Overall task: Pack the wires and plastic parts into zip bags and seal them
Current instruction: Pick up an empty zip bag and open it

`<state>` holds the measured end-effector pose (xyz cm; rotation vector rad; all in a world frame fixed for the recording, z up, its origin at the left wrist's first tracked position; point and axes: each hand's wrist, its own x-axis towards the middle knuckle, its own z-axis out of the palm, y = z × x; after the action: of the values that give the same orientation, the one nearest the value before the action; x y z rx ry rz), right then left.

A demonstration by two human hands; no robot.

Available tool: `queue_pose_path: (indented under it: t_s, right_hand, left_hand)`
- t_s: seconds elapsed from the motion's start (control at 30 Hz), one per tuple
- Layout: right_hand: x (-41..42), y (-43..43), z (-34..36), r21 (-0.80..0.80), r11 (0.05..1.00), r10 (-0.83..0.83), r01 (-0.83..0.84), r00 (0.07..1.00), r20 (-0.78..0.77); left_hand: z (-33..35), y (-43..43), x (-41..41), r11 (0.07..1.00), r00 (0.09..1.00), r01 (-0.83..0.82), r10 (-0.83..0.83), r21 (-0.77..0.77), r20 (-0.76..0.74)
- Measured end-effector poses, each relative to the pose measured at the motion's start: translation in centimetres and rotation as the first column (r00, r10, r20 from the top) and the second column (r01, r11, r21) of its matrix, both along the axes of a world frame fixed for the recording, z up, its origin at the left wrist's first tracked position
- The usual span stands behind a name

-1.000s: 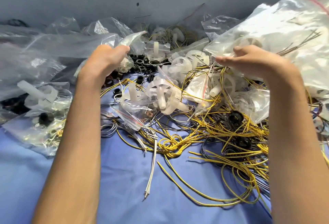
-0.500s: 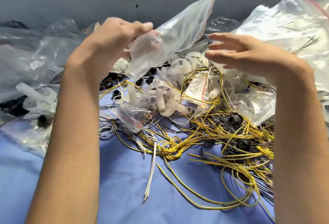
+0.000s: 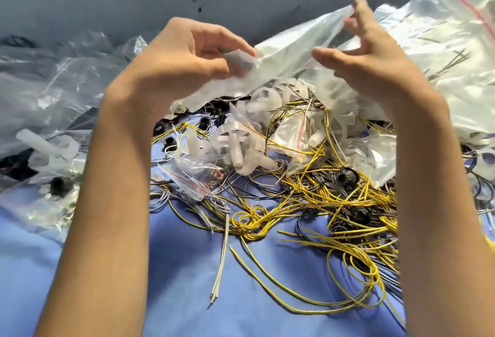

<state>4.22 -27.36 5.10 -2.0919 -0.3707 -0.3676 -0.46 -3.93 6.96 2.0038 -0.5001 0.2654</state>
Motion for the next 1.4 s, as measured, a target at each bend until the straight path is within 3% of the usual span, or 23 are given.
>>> queue_pose_path:
  t_s: [0.1, 0.27, 0.43, 0.53, 0.7, 0.87, 1.13, 1.4]
  right_hand:
    - [0.5, -1.4, -0.2, 0.045, 0.994, -0.099, 0.099, 0.995, -0.002]
    - [0.7, -1.5, -0.6, 0.176, 0.982, -0.094, 0.076, 0.991, 0.097]
    - [-0.2, -0.4, -0.1, 0.175, 0.972, 0.128, -0.154, 0.98, 0.151]
    - [-1.1, 0.7, 0.3, 0.129, 0.944, 0.276, -0.303, 0.942, 0.19]
    - [-2.1, 2.4, 0.7, 0.053, 0.904, 0.404, -0.424, 0.888, 0.219]
    - [-2.6, 3.7, 0.9, 0.046, 0.882, 0.435, -0.469, 0.847, 0.306]
    - [-2.1, 3.7, 0.8, 0.058, 0.88, 0.426, -0.472, 0.837, 0.343]
    - [-2.1, 3.7, 0.7, 0.0, 0.89, 0.432, -0.455, 0.845, 0.315]
  left_hand:
    - [0.0, 1.0, -0.3, 0.997, 0.998, 0.058, -0.059, 0.041, 0.029]
    - [-0.2, 3.9, 0.2, 0.964, 0.968, 0.246, -0.25, 0.097, 0.021]
    - [-1.1, 6.4, 1.3, 0.904, 0.967, 0.249, -0.249, 0.346, -0.044]
    - [-1.0, 6.1, 1.6, 0.905, 0.977, 0.199, -0.211, 0.377, -0.008]
    - [0.0, 3.1, 0.4, 0.952, 0.969, 0.245, -0.248, 0.184, -0.006]
    - [0.0, 0.2, 0.0, 0.929, 0.968, 0.248, -0.247, 0.275, -0.039]
    - [-0.5, 0.3, 0.4, 0.96, 0.967, 0.253, -0.253, 0.12, -0.017]
    - [-0.7, -0.6, 0.3, 0.95, 0.955, 0.29, -0.279, 0.115, -0.098]
